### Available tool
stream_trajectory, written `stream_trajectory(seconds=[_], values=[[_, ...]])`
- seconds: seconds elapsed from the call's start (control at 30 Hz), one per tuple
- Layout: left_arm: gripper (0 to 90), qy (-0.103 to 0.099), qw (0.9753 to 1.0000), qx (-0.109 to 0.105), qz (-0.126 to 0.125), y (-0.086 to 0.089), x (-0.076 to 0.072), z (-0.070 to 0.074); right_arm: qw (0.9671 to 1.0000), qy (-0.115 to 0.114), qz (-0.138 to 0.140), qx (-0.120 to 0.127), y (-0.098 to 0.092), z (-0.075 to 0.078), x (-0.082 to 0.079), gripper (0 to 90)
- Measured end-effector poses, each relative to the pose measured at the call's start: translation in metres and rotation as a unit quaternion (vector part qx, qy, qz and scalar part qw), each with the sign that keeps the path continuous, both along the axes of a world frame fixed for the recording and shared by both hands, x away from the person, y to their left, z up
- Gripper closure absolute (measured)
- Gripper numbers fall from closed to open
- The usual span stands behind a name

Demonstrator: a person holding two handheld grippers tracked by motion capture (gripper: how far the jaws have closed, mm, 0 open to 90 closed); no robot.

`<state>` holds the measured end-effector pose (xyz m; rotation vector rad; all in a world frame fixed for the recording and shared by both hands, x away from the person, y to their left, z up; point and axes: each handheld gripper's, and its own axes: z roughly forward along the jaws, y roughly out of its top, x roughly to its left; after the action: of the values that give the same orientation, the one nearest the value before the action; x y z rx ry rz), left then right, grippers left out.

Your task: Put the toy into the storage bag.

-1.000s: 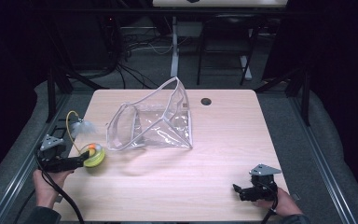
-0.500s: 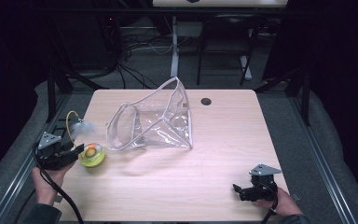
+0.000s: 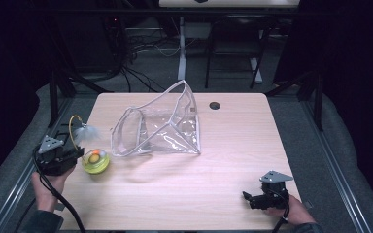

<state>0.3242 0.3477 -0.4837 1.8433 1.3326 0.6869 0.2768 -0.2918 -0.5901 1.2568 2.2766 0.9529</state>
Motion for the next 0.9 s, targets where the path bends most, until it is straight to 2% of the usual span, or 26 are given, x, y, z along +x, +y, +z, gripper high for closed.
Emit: stream_trajectory(seconds=[0.23, 0.77, 0.9], values=[[87.4, 0.003, 1.0000, 0.000, -0.002, 0.0006, 0.0005, 0.0015, 1.0000, 0.000, 0.000, 0.000, 0.0000, -0.0001, 0.0000, 0.0], [88.1, 0.006, 1.0000, 0.007, 0.000, -0.0007, 0.0008, 0.0068, 1.0000, 0.000, 0.000, 0.000, 0.0000, 0.0000, 0.0000, 0.0], [88.1, 0.002, 1.0000, 0.002, -0.001, -0.0003, 0.0000, 0.0088, 1.0000, 0.000, 0.000, 0.000, 0.0000, 0.0000, 0.0000, 0.0]])
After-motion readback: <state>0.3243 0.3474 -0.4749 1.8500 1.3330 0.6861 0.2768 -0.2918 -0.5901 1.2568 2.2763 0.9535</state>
